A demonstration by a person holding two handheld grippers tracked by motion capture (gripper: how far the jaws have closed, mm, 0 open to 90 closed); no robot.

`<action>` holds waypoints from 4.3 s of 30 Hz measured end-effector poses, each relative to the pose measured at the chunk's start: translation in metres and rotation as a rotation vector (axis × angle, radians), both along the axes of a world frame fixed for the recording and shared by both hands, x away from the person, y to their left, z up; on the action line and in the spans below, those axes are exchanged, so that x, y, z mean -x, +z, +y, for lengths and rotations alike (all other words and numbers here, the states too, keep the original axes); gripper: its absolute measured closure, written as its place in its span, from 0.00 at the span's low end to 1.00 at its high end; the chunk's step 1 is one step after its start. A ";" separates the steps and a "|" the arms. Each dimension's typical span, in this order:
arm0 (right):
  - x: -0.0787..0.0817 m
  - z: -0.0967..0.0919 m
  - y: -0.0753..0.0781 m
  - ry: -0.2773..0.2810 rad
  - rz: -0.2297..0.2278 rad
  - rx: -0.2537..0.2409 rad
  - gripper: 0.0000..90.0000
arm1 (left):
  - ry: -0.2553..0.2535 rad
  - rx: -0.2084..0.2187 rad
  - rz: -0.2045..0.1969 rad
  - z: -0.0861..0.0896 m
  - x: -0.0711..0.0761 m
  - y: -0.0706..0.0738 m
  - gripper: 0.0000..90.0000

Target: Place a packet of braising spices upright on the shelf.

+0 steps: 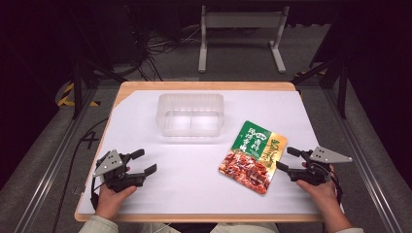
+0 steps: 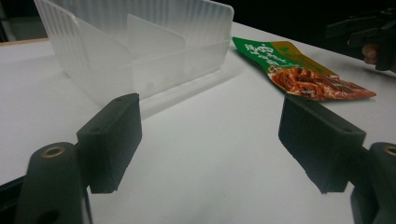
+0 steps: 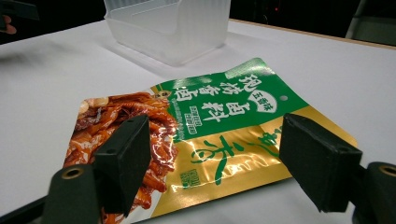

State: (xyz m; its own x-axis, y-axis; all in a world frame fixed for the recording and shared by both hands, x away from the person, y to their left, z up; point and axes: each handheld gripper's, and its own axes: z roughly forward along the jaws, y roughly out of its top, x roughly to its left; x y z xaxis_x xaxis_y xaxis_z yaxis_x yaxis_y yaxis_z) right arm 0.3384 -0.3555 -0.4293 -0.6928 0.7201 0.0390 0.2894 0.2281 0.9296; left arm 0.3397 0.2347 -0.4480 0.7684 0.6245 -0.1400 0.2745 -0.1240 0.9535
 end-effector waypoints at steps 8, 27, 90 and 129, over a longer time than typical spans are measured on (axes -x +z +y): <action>-0.001 0.001 0.000 0.000 0.002 0.005 0.28 | 0.004 -0.007 0.010 -0.001 0.000 0.001 0.25; -0.038 -0.001 0.021 -0.047 0.050 -0.007 0.30 | 0.026 -0.017 0.043 0.001 -0.001 0.002 0.21; -0.100 -0.019 -0.003 -0.063 0.384 0.022 0.43 | 0.010 -0.050 0.069 -0.004 0.000 0.002 0.19; -0.070 0.019 0.052 0.055 0.197 0.188 1.00 | -0.123 -0.018 0.141 -0.027 0.002 0.008 0.08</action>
